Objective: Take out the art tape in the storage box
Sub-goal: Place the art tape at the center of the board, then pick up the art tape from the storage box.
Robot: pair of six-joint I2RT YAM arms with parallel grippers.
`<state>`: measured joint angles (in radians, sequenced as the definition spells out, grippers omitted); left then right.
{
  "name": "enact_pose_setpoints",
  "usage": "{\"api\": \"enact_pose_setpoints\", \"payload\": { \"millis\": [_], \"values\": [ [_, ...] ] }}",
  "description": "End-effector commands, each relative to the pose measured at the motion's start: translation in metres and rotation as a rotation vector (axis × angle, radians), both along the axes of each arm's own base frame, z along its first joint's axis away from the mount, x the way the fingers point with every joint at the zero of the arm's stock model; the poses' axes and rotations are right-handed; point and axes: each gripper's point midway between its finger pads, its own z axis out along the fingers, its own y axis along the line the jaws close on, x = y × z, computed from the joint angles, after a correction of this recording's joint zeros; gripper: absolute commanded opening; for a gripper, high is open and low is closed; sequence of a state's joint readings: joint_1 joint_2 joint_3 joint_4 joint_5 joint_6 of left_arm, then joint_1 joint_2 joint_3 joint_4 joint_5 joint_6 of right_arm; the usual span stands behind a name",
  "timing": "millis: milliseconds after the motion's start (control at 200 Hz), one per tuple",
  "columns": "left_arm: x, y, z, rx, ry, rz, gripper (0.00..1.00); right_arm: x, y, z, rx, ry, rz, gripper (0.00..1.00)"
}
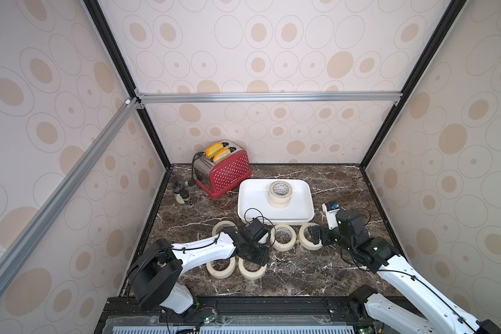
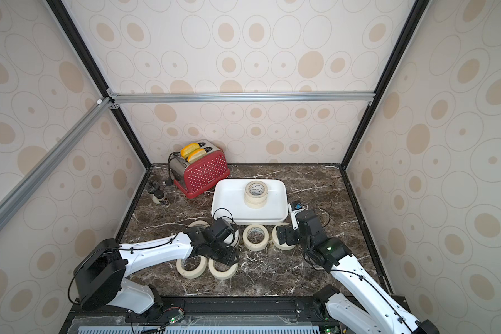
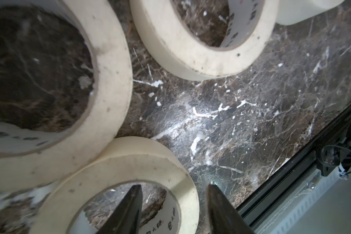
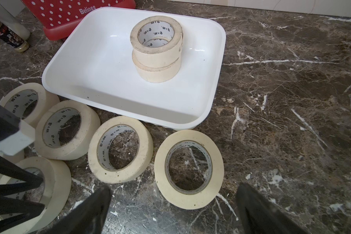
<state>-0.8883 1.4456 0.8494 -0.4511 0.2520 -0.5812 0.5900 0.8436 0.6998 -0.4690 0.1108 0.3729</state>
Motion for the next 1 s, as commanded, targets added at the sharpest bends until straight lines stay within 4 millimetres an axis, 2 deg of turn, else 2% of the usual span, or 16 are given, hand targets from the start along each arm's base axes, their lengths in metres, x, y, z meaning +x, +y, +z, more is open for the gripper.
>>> {"api": "enact_pose_setpoints", "payload": {
  "millis": [0, 160, 310, 526, 606, 656, 786, 997],
  "values": [
    [0.019, 0.004, 0.037, -0.008, -0.13, 0.026, 0.66, 0.005, 0.001, -0.004, -0.002, 0.001, -0.003, 1.0],
    [0.036, 0.017, 0.081, -0.036, -0.314, 0.061, 0.76, 0.016, 0.011, -0.002, 0.026, 0.007, 0.021, 1.0],
    [0.046, 0.034, 0.12, -0.04, -0.467, 0.093, 0.81, 0.033, 0.018, 0.0, 0.053, 0.039, 0.028, 1.0],
    [0.049, 0.071, 0.176, -0.021, -0.666, 0.151, 0.92, 0.071, 0.024, 0.004, 0.181, 0.11, -0.041, 1.0],
    [0.05, 0.084, 0.196, -0.015, -0.743, 0.163, 0.99, 0.085, 0.029, 0.004, 0.227, 0.126, -0.057, 1.0],
    [0.05, 0.093, 0.207, -0.005, -0.788, 0.18, 0.99, 0.095, 0.031, 0.003, 0.243, 0.136, -0.069, 1.0],
    [0.052, 0.108, 0.218, 0.031, -0.865, 0.2, 0.99, 0.121, 0.036, -0.002, 0.284, 0.165, -0.103, 1.0],
    [0.053, 0.113, 0.213, 0.079, -0.901, 0.172, 0.99, 0.16, 0.04, -0.016, 0.332, 0.213, -0.189, 1.0]
  ]
}}
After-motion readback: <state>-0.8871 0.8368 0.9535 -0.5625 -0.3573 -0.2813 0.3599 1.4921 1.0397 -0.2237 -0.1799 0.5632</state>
